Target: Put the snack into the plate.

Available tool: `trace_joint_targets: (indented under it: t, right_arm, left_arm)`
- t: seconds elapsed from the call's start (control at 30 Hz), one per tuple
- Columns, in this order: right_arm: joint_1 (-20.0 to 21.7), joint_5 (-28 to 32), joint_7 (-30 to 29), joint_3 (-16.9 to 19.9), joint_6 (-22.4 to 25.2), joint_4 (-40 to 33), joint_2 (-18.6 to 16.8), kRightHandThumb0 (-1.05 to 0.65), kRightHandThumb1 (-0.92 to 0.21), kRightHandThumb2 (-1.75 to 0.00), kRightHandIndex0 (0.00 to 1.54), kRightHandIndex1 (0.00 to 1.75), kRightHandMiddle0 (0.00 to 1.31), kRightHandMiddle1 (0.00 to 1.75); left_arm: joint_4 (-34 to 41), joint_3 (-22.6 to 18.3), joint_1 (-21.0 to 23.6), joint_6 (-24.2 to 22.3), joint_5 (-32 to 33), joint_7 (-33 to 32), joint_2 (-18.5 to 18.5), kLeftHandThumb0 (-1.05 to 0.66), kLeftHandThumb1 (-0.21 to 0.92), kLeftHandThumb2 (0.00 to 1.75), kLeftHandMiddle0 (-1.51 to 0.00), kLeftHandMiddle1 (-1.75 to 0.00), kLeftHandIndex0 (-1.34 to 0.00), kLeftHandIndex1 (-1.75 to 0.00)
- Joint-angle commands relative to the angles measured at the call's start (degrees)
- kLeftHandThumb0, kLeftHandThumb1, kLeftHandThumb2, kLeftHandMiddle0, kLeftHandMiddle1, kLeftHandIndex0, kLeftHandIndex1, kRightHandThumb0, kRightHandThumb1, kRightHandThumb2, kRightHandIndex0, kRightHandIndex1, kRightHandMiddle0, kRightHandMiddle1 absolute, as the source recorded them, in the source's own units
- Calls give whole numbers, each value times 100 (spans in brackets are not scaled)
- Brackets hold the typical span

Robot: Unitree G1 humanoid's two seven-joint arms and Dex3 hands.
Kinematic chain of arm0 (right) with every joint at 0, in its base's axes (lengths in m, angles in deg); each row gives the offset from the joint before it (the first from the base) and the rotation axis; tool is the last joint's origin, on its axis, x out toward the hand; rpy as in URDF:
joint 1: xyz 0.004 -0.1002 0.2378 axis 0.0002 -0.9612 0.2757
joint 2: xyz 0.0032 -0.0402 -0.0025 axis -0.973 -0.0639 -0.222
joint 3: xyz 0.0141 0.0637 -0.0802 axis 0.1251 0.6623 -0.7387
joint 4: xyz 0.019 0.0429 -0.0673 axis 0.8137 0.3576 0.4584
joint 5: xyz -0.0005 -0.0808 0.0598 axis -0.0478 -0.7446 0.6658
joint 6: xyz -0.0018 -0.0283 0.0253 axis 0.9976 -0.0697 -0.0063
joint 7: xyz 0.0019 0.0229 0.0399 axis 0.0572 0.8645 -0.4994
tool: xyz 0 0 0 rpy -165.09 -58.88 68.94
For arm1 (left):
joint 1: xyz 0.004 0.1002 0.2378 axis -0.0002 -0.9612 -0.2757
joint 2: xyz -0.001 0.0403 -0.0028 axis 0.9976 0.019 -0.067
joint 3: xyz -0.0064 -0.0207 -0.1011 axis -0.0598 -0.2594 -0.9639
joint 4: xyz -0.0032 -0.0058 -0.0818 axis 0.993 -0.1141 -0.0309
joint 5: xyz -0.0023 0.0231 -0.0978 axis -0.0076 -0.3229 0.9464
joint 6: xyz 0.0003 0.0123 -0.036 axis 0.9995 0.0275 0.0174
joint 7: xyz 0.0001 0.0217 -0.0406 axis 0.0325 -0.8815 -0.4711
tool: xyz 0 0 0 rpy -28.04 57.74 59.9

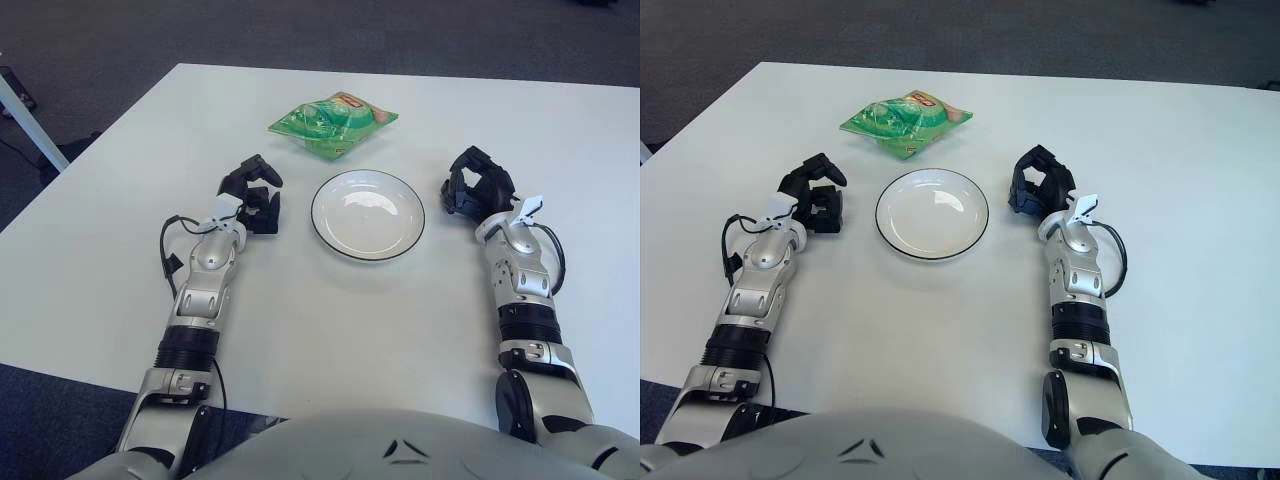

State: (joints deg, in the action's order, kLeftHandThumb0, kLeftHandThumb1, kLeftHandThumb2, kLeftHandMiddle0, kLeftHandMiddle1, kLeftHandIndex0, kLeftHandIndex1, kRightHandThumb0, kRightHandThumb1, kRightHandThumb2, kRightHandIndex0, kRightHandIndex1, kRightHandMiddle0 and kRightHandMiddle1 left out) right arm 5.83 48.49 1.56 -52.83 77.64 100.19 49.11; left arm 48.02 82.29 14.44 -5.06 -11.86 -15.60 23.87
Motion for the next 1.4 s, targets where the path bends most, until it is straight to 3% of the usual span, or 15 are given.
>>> trace_joint_targets:
  t: [0.0,1.2,1.37]
  right_arm:
    - [-466,35,17,14,122,229,19,-45,-42,-119,133,175,53,175]
    - [-638,105,87,37,210,-39,-18,-45,-43,-118,132,175,53,175]
    - [-638,60,29,21,188,-54,-50,-45,-43,-118,132,175,52,175]
  left_arm:
    - [-384,53,-526,36,-6,57,-106,-52,22,143,-129,-175,-69,-175]
    - [-540,20,-527,301,32,136,-108,-52,22,144,-130,-175,-70,-175]
    - [-670,64,-499,620,-244,-50,-16,-52,21,144,-130,-175,-70,-175]
